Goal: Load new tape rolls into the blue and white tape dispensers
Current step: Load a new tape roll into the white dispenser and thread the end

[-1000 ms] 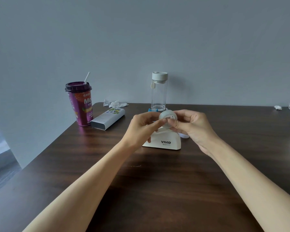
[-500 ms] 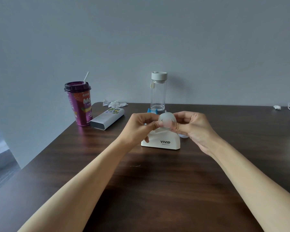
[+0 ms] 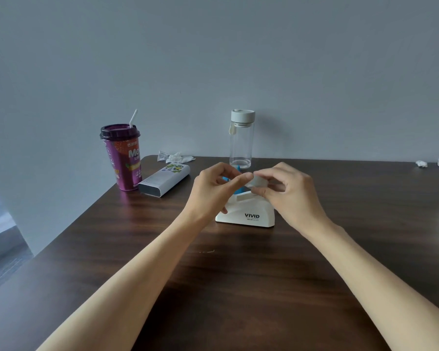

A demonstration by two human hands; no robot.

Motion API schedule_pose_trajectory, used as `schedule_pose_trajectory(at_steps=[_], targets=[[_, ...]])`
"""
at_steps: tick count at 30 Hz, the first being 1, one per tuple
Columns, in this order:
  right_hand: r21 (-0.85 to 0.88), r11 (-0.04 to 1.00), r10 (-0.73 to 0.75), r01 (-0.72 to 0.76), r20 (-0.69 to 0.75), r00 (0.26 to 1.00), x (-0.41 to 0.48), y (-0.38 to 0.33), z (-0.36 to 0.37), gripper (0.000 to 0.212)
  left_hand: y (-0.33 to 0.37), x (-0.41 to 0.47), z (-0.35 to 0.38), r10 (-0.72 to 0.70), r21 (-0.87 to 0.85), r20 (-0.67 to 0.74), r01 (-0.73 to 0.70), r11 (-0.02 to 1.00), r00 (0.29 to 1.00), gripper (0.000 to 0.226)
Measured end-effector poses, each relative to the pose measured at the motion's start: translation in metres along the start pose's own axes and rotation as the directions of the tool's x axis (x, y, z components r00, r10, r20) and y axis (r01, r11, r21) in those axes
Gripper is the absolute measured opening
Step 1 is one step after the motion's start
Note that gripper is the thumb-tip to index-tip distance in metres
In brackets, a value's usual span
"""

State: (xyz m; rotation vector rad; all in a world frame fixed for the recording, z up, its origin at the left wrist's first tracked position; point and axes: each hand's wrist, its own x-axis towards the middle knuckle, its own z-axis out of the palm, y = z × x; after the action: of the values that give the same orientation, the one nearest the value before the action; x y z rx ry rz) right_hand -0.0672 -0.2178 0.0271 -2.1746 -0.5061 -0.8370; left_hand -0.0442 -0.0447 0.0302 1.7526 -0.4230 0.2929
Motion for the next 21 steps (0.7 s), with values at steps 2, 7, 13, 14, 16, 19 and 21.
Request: schedule_pose_trajectory(at_steps=[2, 7, 13, 14, 16, 19, 21], targets=[[-0.064, 0.996, -0.058, 0.060, 0.026, 0.998, -0.001, 0.000, 0.001, 0.035, -0.001, 0.001, -0.001, -0.007, 0.031, 0.014, 0.006, 0.999, 1.000, 0.021], [-0.051, 0.998, -0.046, 0.048, 0.021, 0.999, 0.001, 0.000, 0.000, 0.036, -0.001, 0.004, -0.006, -0.040, -0.001, 0.047, 0.040, 0.999, 0.998, 0.014], [0.094, 0.984, 0.148, -0.149, 0.015, 0.989, 0.003, 0.002, -0.003, 0.039, -0.007, 0.008, -0.011, -0.083, 0.009, 0.042, 0.082, 0.997, 0.996, 0.015], [0.094, 0.982, 0.164, -0.166, 0.022, 0.986, 0.003, 0.003, -0.003, 0.039, -0.009, 0.008, -0.010, -0.078, 0.031, 0.042, 0.076, 0.997, 0.996, 0.016], [0.088, 0.977, 0.192, -0.195, 0.036, 0.981, 0.003, 0.004, -0.003, 0.039, -0.011, 0.008, -0.010, -0.056, 0.078, 0.038, 0.053, 0.996, 0.998, 0.015], [0.059, 0.977, 0.203, -0.207, 0.070, 0.977, 0.002, 0.007, -0.001, 0.037, -0.011, 0.008, -0.011, -0.045, 0.110, 0.022, 0.043, 0.993, 0.999, 0.014], [0.033, 0.980, 0.191, -0.195, 0.103, 0.976, 0.001, 0.008, 0.000, 0.035, -0.011, 0.009, -0.011, -0.045, 0.119, 0.012, 0.043, 0.992, 0.999, 0.015]])
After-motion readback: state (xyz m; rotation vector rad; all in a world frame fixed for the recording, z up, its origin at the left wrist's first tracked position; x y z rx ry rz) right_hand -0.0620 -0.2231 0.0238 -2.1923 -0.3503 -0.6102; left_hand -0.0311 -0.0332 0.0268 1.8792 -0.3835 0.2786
